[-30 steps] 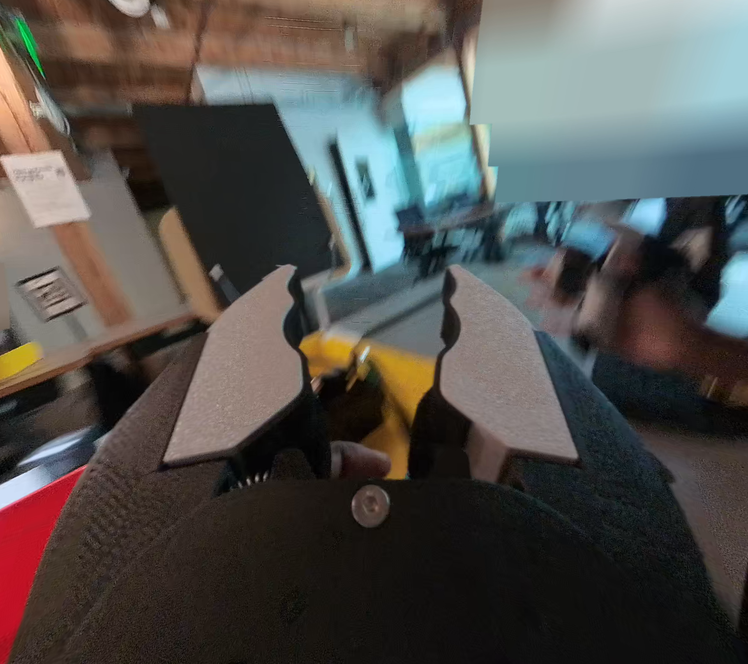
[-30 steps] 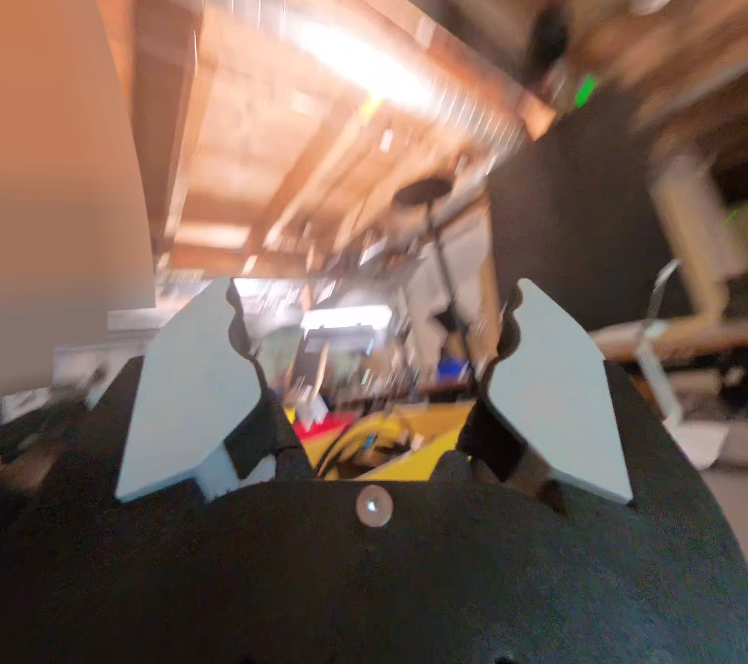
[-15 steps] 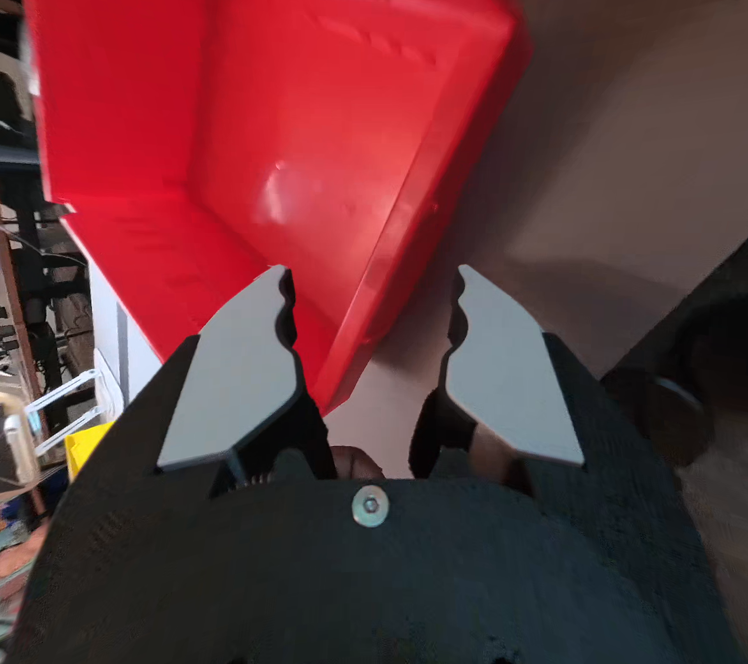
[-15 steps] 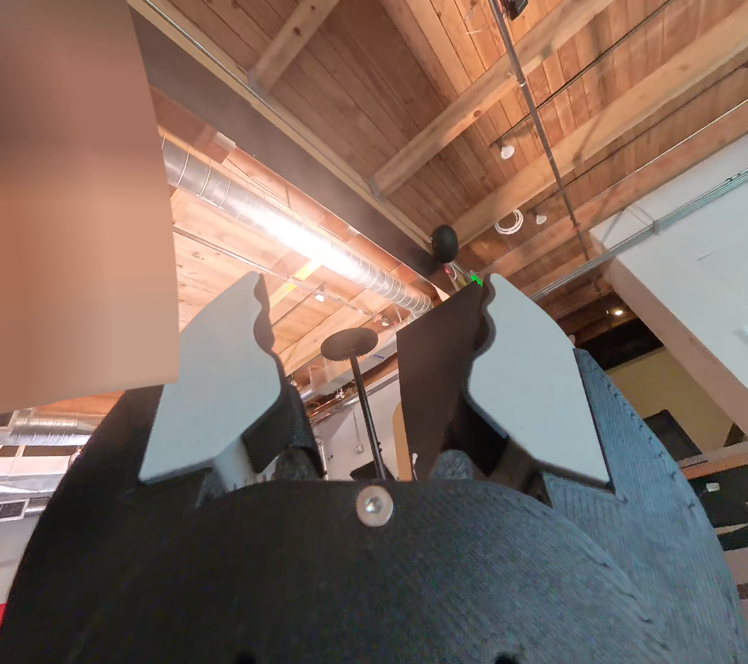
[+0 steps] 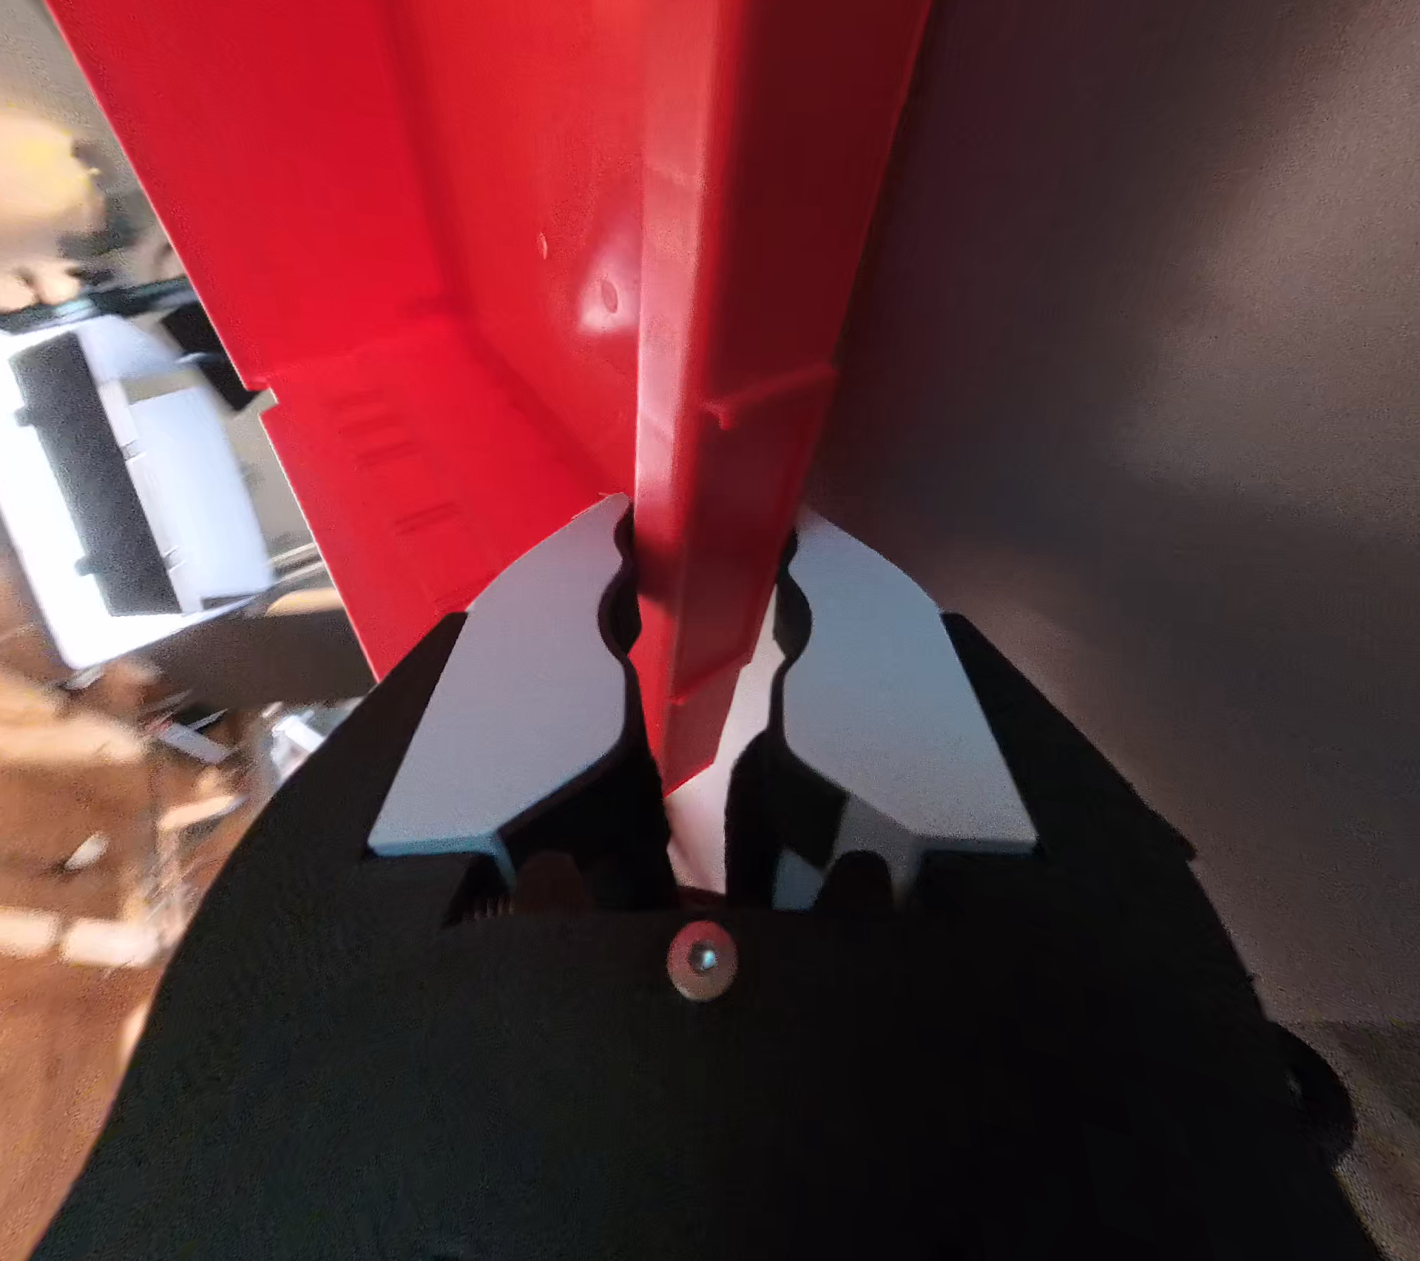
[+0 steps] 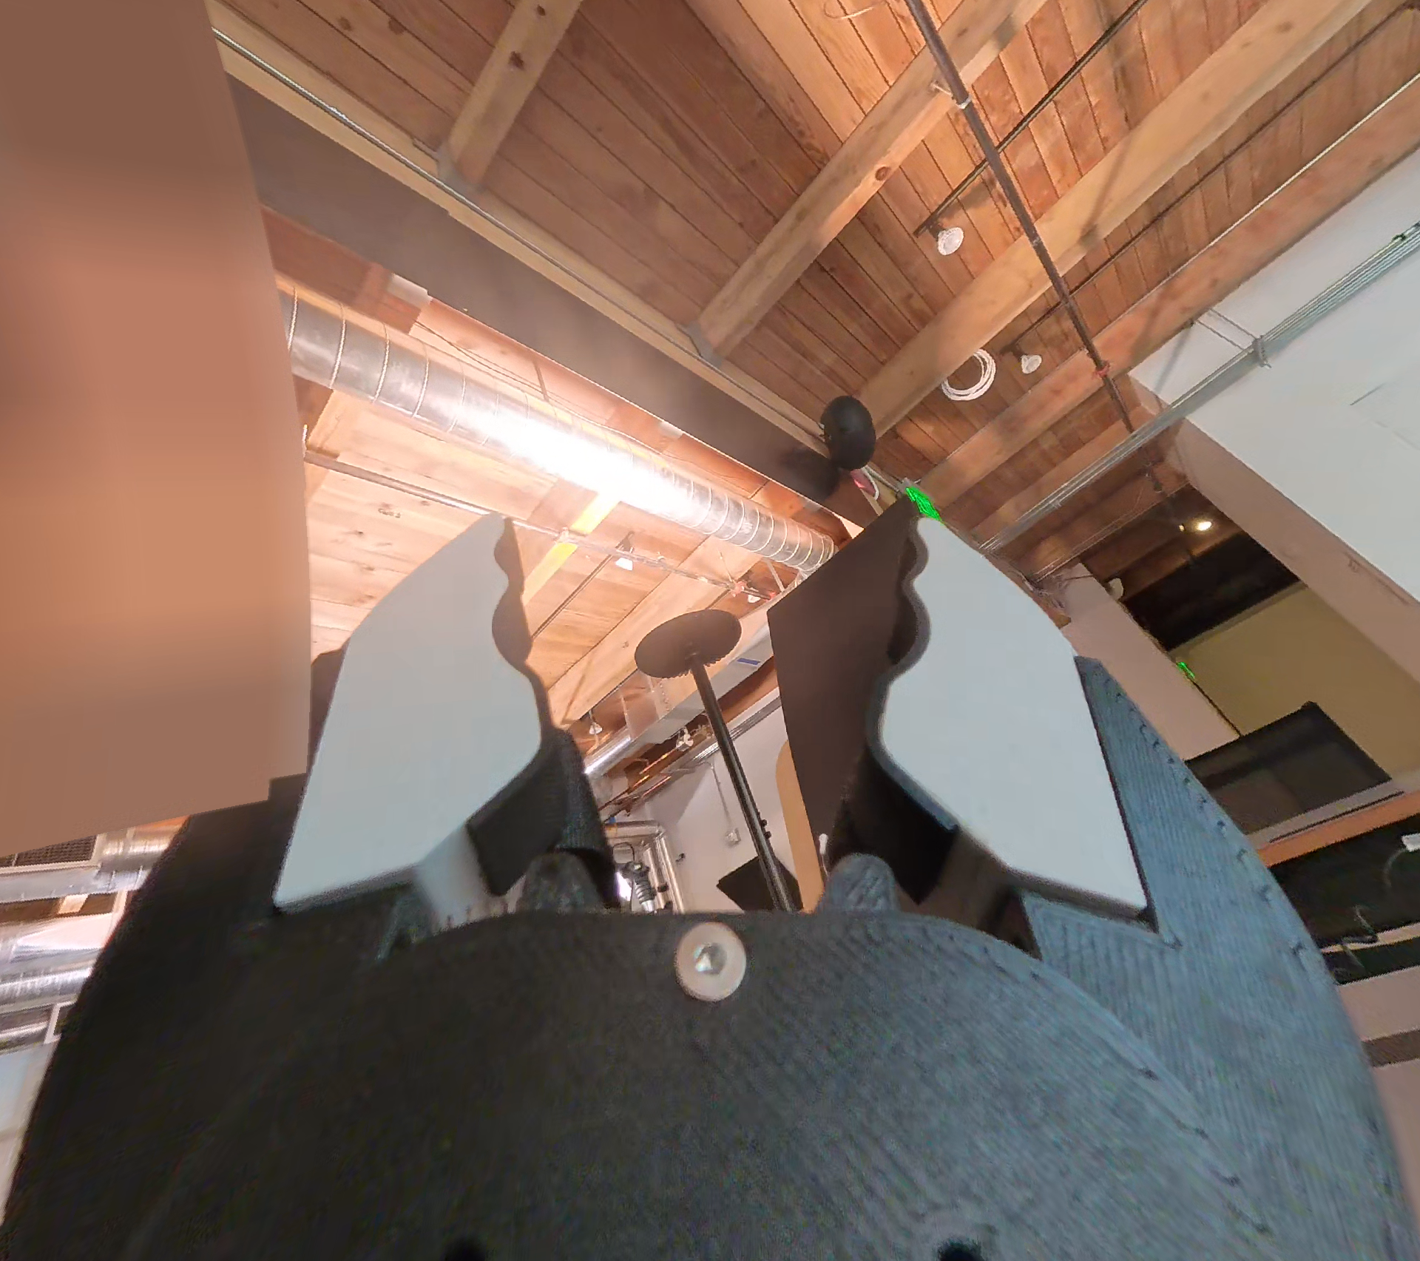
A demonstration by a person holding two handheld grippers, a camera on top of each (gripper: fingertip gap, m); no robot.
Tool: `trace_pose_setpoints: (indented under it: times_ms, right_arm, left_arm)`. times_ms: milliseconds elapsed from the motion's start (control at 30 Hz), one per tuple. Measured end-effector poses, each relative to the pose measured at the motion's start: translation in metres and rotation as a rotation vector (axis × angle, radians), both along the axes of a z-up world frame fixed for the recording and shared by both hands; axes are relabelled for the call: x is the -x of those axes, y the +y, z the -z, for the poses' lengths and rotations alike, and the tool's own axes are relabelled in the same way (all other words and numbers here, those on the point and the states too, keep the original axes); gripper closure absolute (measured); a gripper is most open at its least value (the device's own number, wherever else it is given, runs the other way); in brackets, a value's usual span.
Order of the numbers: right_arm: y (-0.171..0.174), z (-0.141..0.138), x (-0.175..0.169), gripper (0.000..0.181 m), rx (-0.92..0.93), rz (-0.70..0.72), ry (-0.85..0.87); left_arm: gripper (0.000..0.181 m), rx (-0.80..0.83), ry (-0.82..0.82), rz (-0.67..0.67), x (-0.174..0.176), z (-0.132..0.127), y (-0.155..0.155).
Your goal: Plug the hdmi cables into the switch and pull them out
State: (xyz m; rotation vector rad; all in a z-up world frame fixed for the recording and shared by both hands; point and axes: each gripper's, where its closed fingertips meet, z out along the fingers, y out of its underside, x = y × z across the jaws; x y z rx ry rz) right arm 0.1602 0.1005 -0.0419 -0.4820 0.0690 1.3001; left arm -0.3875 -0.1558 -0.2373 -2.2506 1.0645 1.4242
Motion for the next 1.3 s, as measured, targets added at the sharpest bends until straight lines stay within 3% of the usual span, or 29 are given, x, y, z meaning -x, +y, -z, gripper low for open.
trace_pose_setpoints:
  times_ms: [33, 133, 367, 533, 733, 900, 1067, 1300]
  right_arm:
    - [0.000, 0.000, 0.001, 0.088, 0.000, 0.002, -0.006]
    - [0.002, 0.001, 0.005, 0.089, 0.011, 0.016, -0.035]
    - [0.005, 0.003, 0.005, 0.091, 0.032, 0.076, -0.064]
    - [0.008, 0.004, -0.003, 0.091, 0.056, 0.126, -0.054]
    - [0.007, 0.005, -0.017, 0.092, 0.062, 0.196, -0.013]
    - [0.002, 0.004, -0.030, 0.093, 0.043, 0.282, 0.015]
    - [0.004, 0.005, -0.036, 0.095, 0.062, 0.303, 0.024]
    - [0.004, 0.006, -0.041, 0.096, 0.064, 0.299, 0.040]
  left_arm:
    - [0.150, -0.043, 0.073, -0.018, -0.001, -0.008, -0.001]
    - [0.150, -0.180, 0.249, -0.071, -0.008, -0.045, 0.001]
    - [0.151, -0.541, 0.350, -0.062, -0.064, -0.150, 0.042]
    - [0.151, -0.671, 0.313, 0.037, -0.121, -0.182, 0.087]
    - [0.152, -0.659, -0.008, 0.358, -0.257, -0.154, 0.175]
    - [0.152, -0.436, -0.312, 0.502, -0.359, -0.110, 0.234]
    - [0.150, -0.245, -0.318, 0.528, -0.399, -0.077, 0.273]
    - [0.150, -0.069, -0.370, 0.487, -0.417, -0.024, 0.287]
